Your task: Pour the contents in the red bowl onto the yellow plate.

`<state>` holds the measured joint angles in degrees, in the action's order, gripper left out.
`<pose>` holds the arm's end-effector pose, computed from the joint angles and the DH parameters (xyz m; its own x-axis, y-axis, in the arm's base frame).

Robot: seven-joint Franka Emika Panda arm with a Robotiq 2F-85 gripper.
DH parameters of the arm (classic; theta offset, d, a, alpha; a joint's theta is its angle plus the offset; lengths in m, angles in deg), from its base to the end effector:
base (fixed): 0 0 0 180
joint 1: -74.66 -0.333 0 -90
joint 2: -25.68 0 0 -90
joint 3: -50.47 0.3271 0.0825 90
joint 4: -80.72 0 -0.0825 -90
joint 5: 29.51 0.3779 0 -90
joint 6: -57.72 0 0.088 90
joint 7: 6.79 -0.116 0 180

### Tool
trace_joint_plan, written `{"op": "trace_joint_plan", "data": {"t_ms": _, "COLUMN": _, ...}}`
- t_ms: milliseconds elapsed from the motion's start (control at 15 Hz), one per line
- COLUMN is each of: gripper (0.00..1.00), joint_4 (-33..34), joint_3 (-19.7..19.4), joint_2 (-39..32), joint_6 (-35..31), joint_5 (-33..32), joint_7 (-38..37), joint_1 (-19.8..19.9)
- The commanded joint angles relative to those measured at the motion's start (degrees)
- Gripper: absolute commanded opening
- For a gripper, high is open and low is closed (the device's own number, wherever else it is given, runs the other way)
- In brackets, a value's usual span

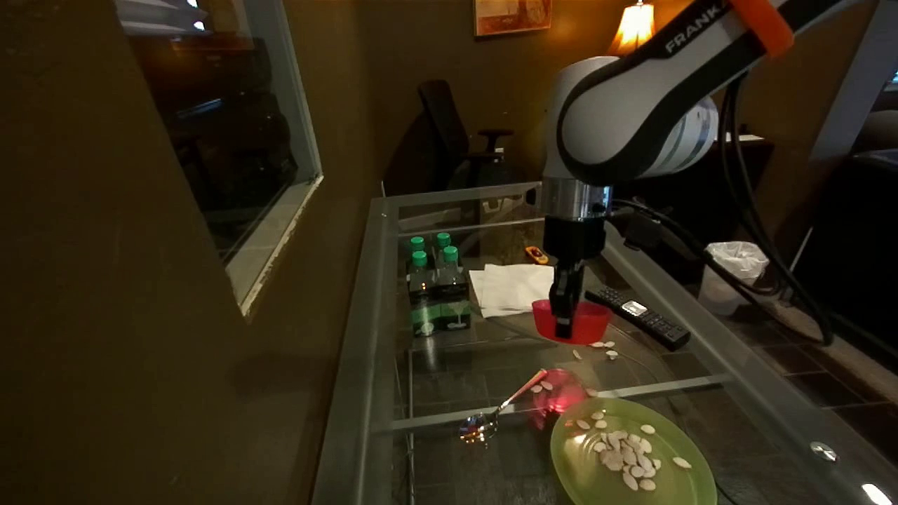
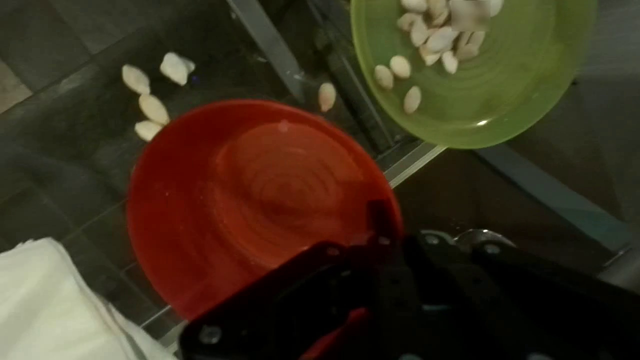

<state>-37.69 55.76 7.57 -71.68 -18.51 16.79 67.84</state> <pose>0.5596 0.1257 0.2762 0.8785 0.4740 -0.0591 0.4548 -0.8679 -0.1999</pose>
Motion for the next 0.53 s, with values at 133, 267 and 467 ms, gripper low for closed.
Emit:
{"op": "trace_joint_plan", "data": {"t_ms": 133, "gripper": 0.01, "joint_4": -1.9, "joint_3": -0.5, "joint_2": -3.0, "joint_6": -18.7, "joint_5": -16.5, "joint_7": -12.0, "joint_1": -4.7}}
{"op": "trace_joint_plan", "data": {"t_ms": 267, "gripper": 0.01, "joint_4": -3.0, "joint_3": -2.7, "joint_2": -4.1, "joint_6": -25.2, "joint_5": -24.6, "joint_7": -18.7, "joint_1": -7.9}}
{"op": "trace_joint_plan", "data": {"t_ms": 467, "gripper": 0.01, "joint_4": -2.9, "joint_3": -11.5, "joint_2": -6.4, "joint_6": -32.8, "joint_5": -38.5, "joint_7": -30.8, "joint_1": -17.0}}
